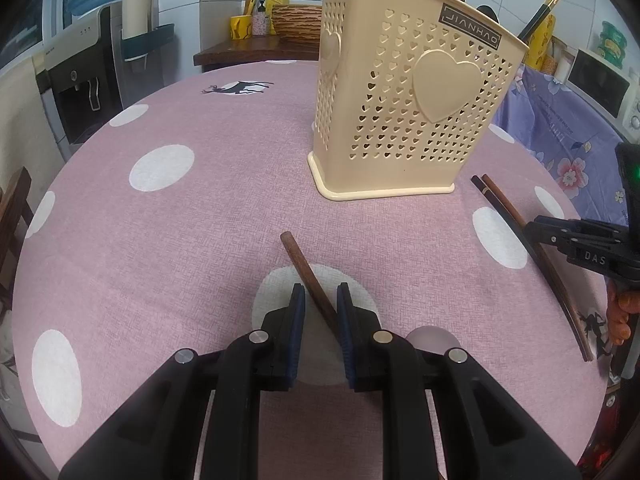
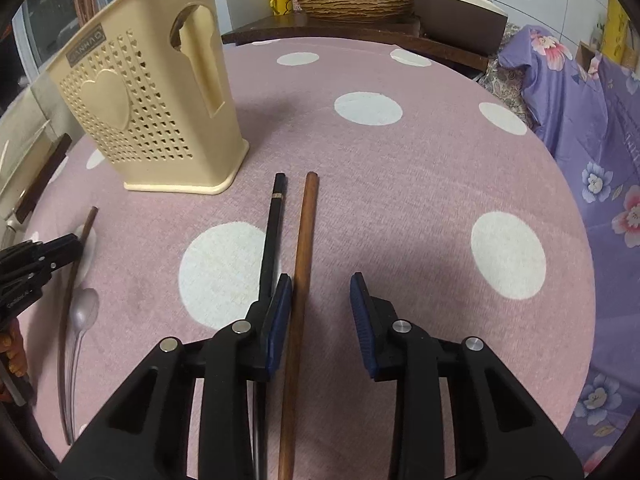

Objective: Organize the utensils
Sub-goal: 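Close the right gripper on the brown chopstick beside the black one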

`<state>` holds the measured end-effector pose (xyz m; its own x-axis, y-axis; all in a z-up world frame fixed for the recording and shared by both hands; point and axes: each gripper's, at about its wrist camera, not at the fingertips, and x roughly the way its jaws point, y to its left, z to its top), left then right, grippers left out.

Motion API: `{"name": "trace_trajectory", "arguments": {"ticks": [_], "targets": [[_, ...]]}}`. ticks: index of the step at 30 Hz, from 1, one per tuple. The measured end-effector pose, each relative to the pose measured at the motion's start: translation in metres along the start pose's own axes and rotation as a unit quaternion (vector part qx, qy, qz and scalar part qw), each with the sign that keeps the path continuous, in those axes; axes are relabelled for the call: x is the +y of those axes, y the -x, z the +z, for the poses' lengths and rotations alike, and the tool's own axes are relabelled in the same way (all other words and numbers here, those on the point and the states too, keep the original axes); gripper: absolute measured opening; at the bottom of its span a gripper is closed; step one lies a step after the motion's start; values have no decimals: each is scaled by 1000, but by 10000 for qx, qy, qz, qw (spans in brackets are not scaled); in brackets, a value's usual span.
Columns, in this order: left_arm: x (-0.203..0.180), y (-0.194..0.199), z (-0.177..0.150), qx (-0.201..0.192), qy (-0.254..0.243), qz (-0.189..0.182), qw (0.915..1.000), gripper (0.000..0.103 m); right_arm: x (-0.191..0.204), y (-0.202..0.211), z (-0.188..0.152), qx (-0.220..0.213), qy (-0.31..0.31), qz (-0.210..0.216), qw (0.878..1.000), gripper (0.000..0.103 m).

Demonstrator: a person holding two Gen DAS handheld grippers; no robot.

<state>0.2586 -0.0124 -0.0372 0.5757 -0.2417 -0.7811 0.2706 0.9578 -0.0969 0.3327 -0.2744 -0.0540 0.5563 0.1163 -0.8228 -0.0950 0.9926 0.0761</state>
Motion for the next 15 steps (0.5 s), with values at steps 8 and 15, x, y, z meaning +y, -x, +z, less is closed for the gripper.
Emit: {"name": "trace_trajectory", "arguments": {"ticks": [8,15], "targets": [[-5,-7,8,26,-29,119,9999,18,4,-17,24,56,-14,-306,9995,28],[-15,-15,17,63,-113,242,9996,17,11,-26,36,64,-53,-369,9993,14]]}}
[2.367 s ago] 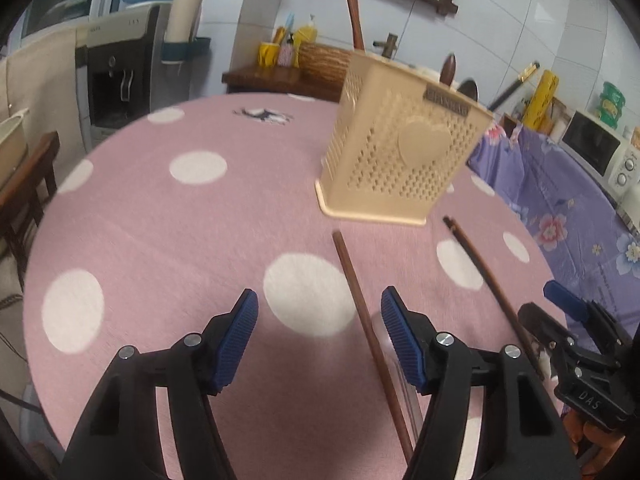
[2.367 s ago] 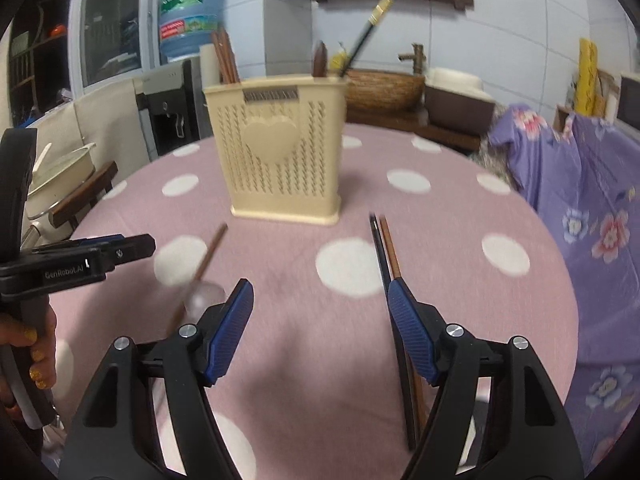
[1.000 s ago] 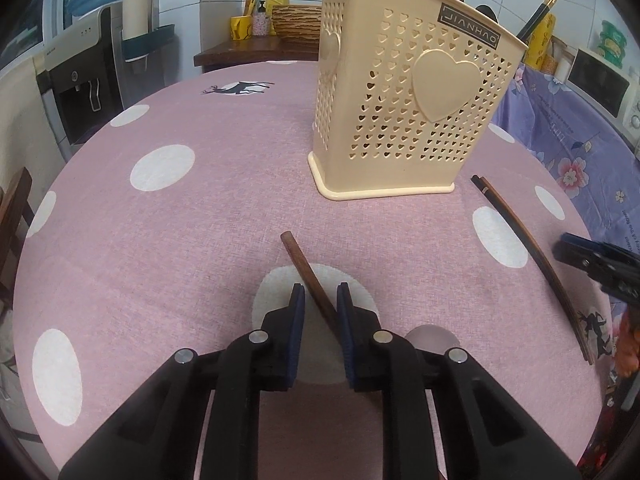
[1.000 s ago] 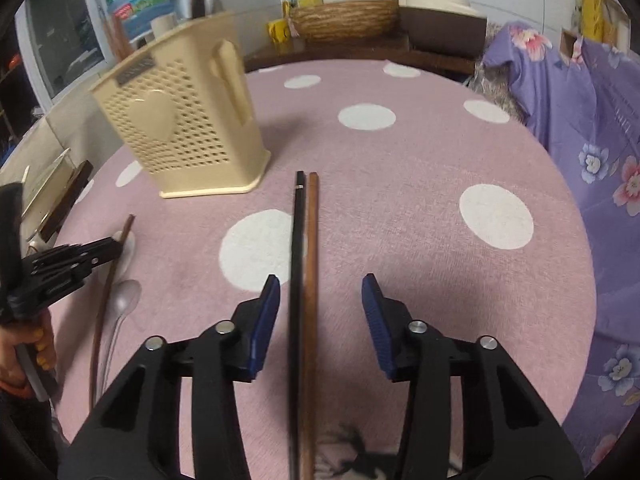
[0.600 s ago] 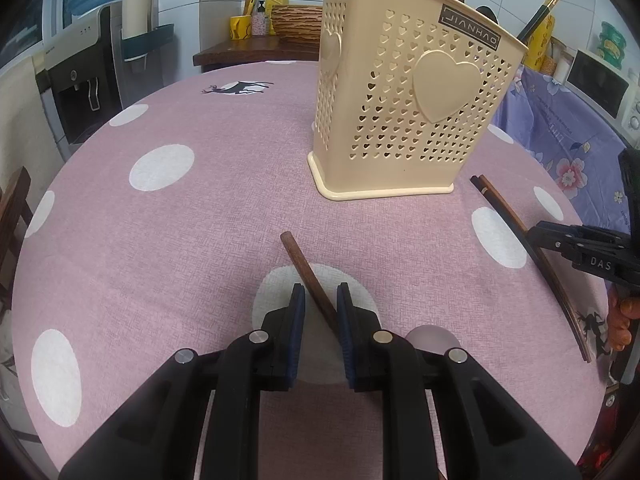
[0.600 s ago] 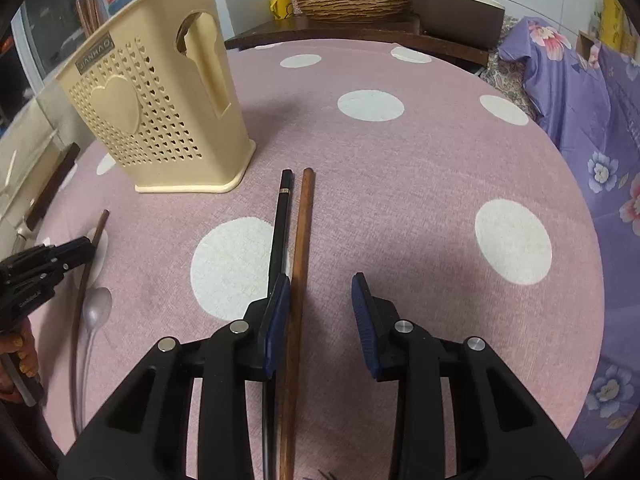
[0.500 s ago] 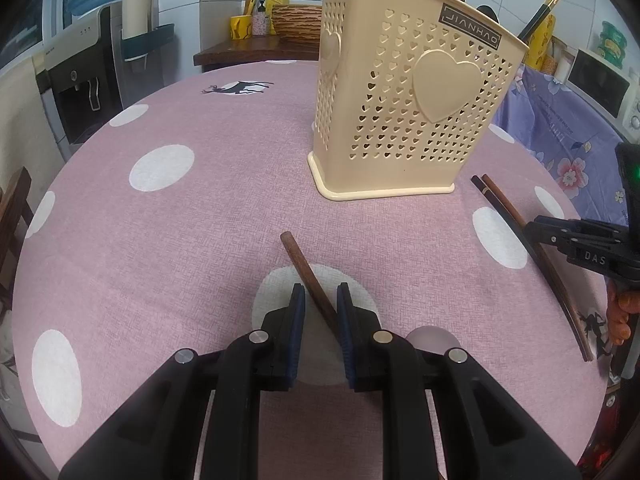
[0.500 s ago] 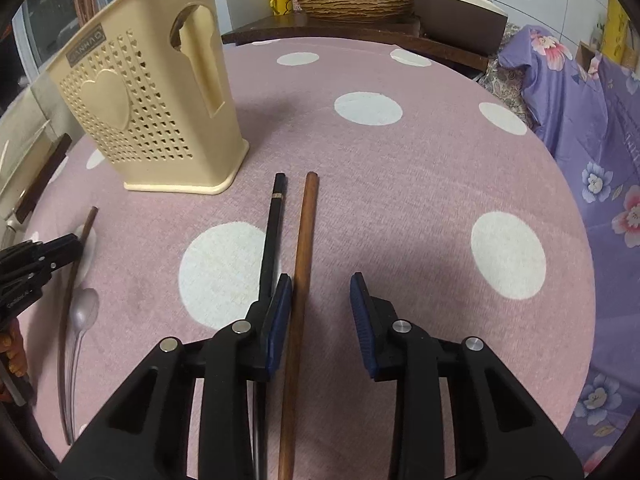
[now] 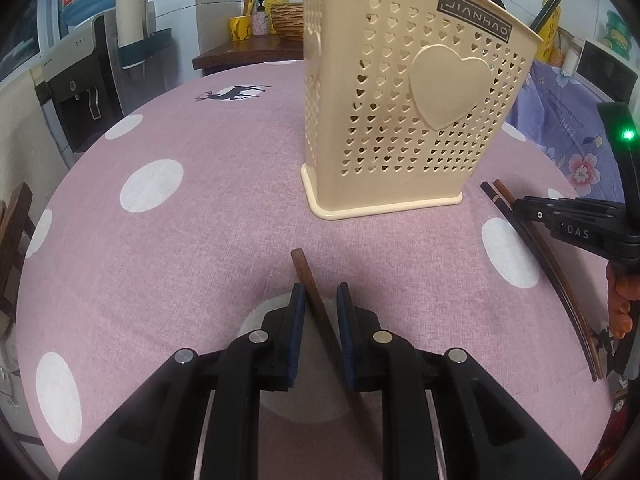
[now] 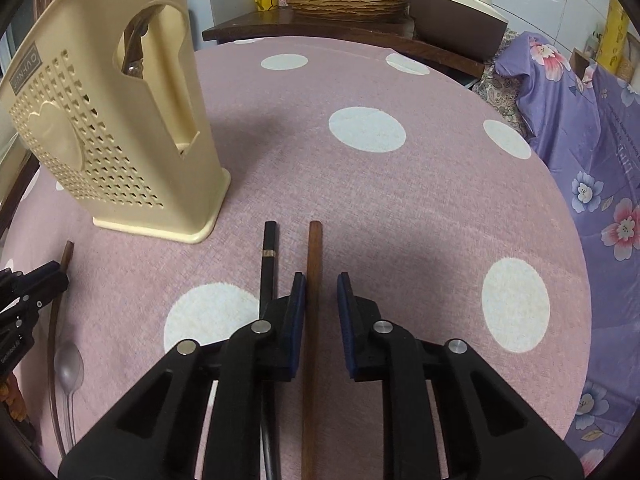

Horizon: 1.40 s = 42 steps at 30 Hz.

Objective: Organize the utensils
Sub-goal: 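Close the right gripper on the brown chopstick beside the black one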

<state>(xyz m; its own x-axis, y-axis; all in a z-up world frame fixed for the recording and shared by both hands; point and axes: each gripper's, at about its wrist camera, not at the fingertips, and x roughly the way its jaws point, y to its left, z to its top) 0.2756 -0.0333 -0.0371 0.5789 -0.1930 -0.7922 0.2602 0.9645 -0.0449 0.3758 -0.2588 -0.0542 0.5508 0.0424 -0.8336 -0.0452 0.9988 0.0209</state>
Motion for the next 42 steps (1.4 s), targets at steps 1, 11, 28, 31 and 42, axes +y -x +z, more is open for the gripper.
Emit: {"name": "trace_trajectory", "arguments": {"ticks": [1,11,28,31,42], "targets": [[-1,-1,1,8,4,2,10000,17,1,-1,2,-1,-4,6,10000,12],[-2,-5,7,26,-23,-9,10000,11,3,-3,0,-42,74,84,9999,8],[8,-4,4,-18,255,-295,9992,9,-15,12,-18,-434,-360,491,9972,7],[10,2,3,-59,423,-550,9976,8,-22,25,-22,-597,-538,676,9945,7],[18,85,11,-1091,582,-933,9879,8,-35,120,-36,-1610,-712,1166,9775,8]]}}
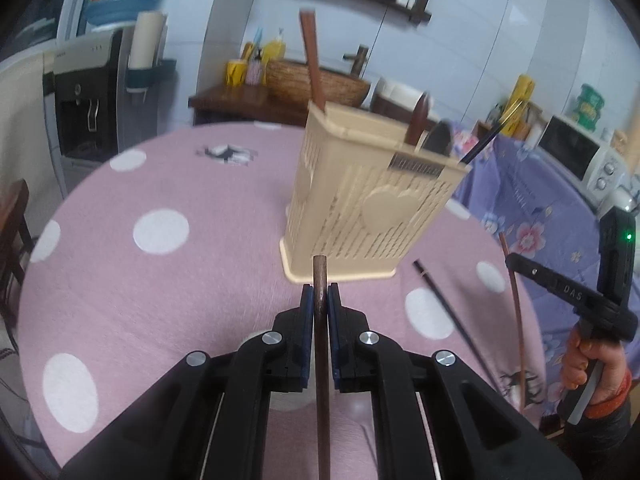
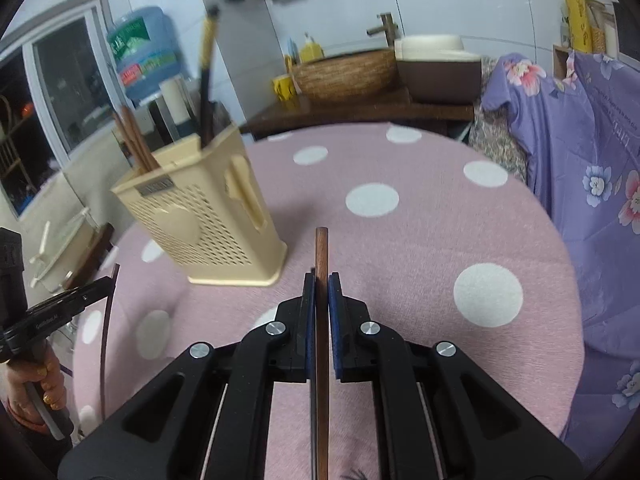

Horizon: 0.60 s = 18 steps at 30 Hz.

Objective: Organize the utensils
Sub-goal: 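Lift the brown chopstick with the right gripper while the left gripper carries its chopstick toward the holder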

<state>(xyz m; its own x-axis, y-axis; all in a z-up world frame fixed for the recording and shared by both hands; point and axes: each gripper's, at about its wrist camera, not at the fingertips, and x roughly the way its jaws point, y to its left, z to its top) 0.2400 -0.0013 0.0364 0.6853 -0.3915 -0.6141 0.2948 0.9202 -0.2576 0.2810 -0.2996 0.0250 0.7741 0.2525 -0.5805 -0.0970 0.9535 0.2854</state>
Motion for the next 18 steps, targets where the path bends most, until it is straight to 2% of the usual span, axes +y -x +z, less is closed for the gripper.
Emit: {"name": "trace_trajectory", "arguments": {"ticks": [6,10,14,18], "targets": [[-7,46,7,-524,-104,-189,9984,8,16,56,2,-413,264,267,9984,7],[-9,71,9,-800,-157,-255,9963,8,31,85,1,-533,422,619,9958,8],[-11,85,11,-969,-226,-289,9946,8,47,99,-1,-573,572,838,9932,7],[-12,87,13,-1001,-225,-347,9941,8,62,95,0,-571,730,896,9917,7]]}}
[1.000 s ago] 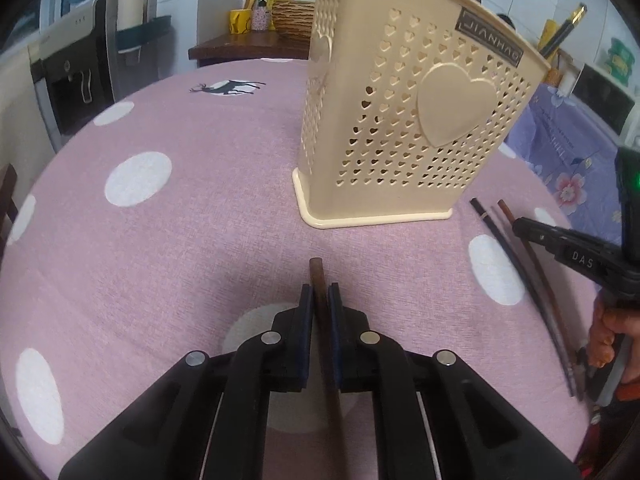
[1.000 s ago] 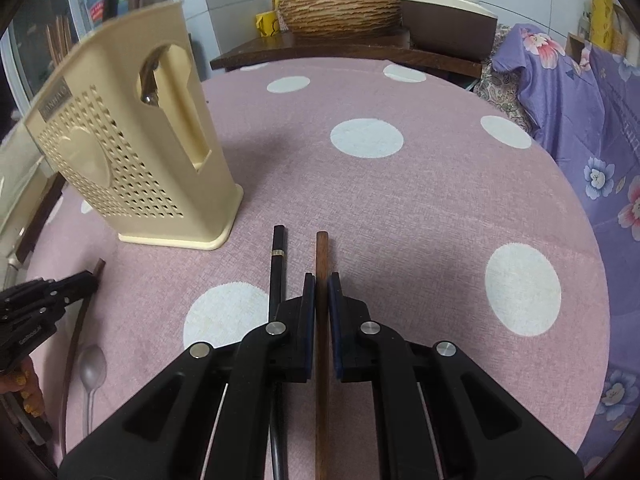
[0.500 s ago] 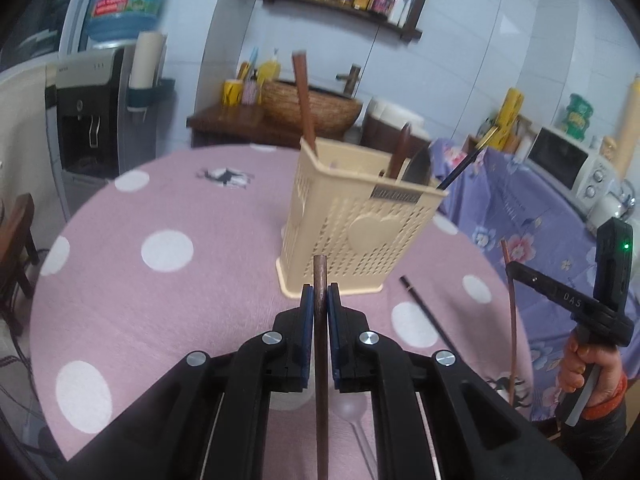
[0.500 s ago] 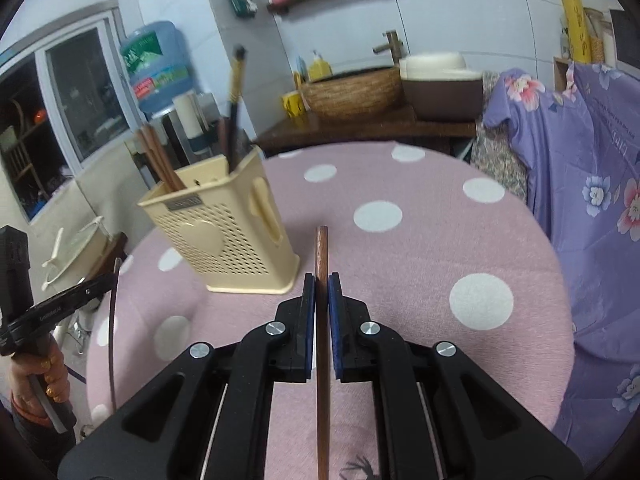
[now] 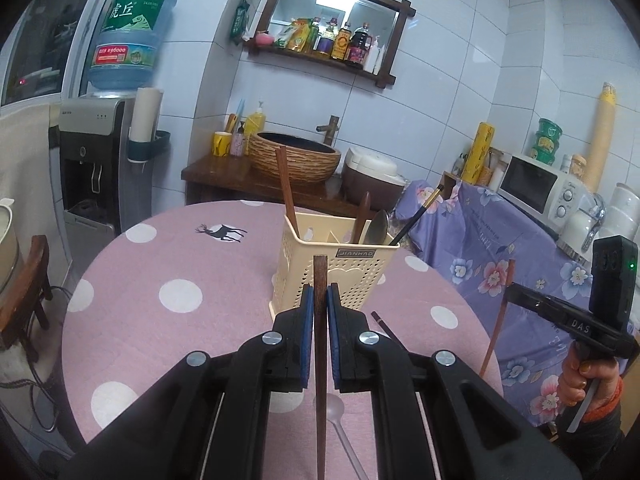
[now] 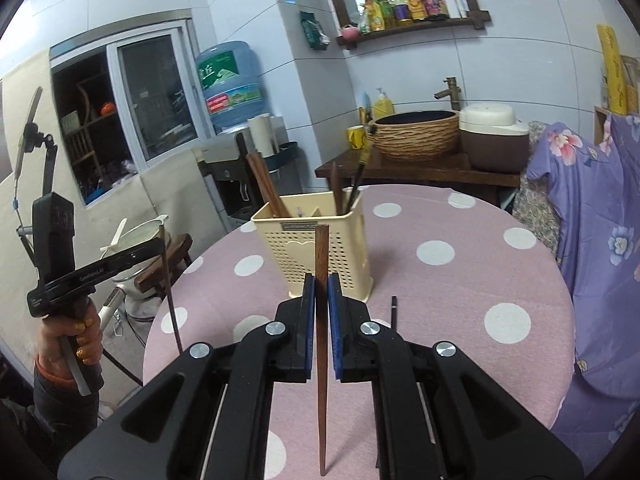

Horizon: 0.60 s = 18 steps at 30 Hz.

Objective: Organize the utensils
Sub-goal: 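Lift the brown chopstick with the right gripper while the left gripper carries its chopstick toward the holder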

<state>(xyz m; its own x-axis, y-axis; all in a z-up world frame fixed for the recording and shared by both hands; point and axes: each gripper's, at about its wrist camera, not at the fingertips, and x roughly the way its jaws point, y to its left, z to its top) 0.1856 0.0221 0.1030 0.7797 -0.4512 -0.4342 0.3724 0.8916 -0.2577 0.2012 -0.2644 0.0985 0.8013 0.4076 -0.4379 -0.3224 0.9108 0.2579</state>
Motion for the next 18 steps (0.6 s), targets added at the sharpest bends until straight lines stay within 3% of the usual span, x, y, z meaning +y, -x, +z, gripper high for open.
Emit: {"name": "trace_trajectory", "arguments": {"ticks": [18], "targets": [[-9,12,21,-269,-190,-103,9994,8,15,-1,19,-77,45,179,9998,7]]}}
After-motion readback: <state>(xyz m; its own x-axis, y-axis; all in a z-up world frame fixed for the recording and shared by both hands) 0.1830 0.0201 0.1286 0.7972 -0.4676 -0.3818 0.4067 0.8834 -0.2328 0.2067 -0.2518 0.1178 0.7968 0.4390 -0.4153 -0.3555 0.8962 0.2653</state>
